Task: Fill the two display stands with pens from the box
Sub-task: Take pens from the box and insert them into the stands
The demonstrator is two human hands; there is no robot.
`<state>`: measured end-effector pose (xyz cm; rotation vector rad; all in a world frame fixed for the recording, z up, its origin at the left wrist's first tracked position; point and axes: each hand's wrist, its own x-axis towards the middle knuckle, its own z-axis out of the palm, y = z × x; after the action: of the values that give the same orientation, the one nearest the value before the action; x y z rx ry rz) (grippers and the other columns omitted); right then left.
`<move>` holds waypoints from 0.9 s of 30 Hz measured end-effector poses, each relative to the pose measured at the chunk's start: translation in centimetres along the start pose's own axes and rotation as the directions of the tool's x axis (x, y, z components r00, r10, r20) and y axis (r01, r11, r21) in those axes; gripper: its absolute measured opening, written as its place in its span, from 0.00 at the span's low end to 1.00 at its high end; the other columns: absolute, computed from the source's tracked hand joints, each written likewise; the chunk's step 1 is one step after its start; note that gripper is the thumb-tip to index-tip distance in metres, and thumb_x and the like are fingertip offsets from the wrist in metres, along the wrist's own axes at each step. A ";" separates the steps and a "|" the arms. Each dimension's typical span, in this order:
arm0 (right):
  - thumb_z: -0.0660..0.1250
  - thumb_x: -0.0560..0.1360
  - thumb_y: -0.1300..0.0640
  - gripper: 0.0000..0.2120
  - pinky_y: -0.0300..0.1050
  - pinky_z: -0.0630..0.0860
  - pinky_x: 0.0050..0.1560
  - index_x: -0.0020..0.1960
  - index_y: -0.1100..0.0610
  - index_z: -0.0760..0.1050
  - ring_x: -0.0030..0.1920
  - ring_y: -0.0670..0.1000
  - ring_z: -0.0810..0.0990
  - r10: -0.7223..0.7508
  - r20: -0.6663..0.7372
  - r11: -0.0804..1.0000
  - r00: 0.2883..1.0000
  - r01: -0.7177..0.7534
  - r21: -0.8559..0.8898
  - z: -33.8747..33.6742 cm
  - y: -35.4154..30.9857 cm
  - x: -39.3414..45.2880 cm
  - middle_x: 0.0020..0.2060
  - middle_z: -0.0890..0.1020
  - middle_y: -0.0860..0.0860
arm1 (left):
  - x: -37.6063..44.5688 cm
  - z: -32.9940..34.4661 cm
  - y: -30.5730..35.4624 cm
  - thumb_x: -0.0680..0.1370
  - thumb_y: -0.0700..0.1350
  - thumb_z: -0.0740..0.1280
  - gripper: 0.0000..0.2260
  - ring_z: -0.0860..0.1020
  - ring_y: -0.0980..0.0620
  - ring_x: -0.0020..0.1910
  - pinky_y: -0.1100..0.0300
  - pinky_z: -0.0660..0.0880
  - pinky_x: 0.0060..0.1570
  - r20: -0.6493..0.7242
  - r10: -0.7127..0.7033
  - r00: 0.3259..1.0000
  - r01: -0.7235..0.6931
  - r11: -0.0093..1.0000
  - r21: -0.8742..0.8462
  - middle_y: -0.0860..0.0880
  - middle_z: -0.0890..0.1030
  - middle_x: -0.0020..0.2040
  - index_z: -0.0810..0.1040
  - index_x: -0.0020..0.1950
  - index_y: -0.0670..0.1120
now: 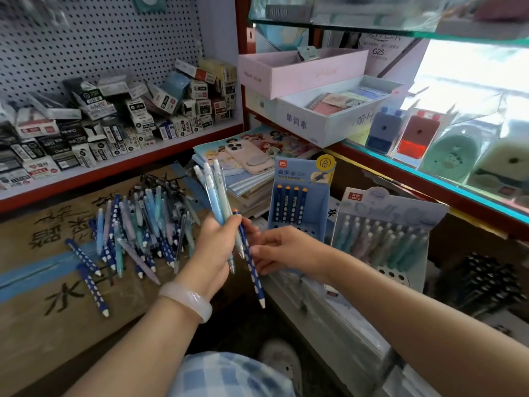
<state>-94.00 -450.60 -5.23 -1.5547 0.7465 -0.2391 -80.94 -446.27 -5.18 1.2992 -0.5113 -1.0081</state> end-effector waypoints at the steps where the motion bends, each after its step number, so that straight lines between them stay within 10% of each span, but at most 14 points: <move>1: 0.63 0.78 0.61 0.04 0.35 0.79 0.43 0.47 0.58 0.76 0.38 0.46 0.81 -0.007 -0.001 1.000 1.000 0.007 0.014 0.0 0.0 -0.1 0.38 0.82 0.51 | -0.1 0.0 0.1 0.80 0.38 0.59 0.05 0.81 0.50 0.30 0.59 0.79 0.31 0.007 -0.017 1.000 0.017 1.000 -0.026 0.43 0.79 0.35 0.71 0.44 0.40; 6: 0.63 0.78 0.60 0.05 0.32 0.77 0.40 0.48 0.59 0.77 0.37 0.43 0.80 0.001 -0.015 0.999 1.000 0.000 0.040 0.0 -0.5 -0.7 0.38 0.81 0.51 | -0.2 0.1 0.0 0.80 0.37 0.58 0.07 0.83 0.49 0.35 0.57 0.81 0.35 0.039 0.001 0.999 -0.001 1.000 -0.005 0.38 0.80 0.42 0.70 0.56 0.36; 17: 0.64 0.77 0.61 0.04 0.34 0.75 0.36 0.44 0.55 0.74 0.33 0.42 0.77 0.072 -0.047 0.996 0.996 -0.074 -0.048 -0.5 -0.7 -1.3 0.35 0.78 0.49 | -0.5 0.6 -0.6 0.80 0.39 0.58 0.03 0.83 0.47 0.43 0.50 0.79 0.47 0.061 0.057 0.997 -0.063 0.991 0.114 0.43 0.82 0.44 0.71 0.48 0.43; 22: 0.66 0.75 0.60 0.09 0.50 0.81 0.47 0.54 0.60 0.72 0.42 0.50 0.83 -0.049 -0.398 0.879 0.916 -0.149 -0.452 -5.0 0.0 -1.0 0.43 0.83 0.55 | 0.1 -0.2 -0.7 0.81 0.37 0.56 0.02 0.83 0.49 0.41 0.57 0.81 0.41 0.012 0.042 0.999 -0.042 0.999 0.022 0.42 0.79 0.46 0.68 0.50 0.42; 27: 0.65 0.76 0.57 0.10 0.56 0.79 0.50 0.57 0.56 0.71 0.47 0.55 0.80 -0.161 -0.680 0.891 0.715 -0.191 -0.412 -7.8 0.7 -0.4 0.46 0.81 0.55 | 0.7 -0.7 -0.7 0.81 0.37 0.57 0.03 0.82 0.46 0.43 0.56 0.81 0.41 0.007 0.025 1.000 -0.025 1.000 -0.002 0.41 0.79 0.44 0.68 0.48 0.42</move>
<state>-98.95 -456.65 -4.58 -1.9157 1.5092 -0.7181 -80.25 -446.40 -6.20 1.2849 -0.5308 -0.9930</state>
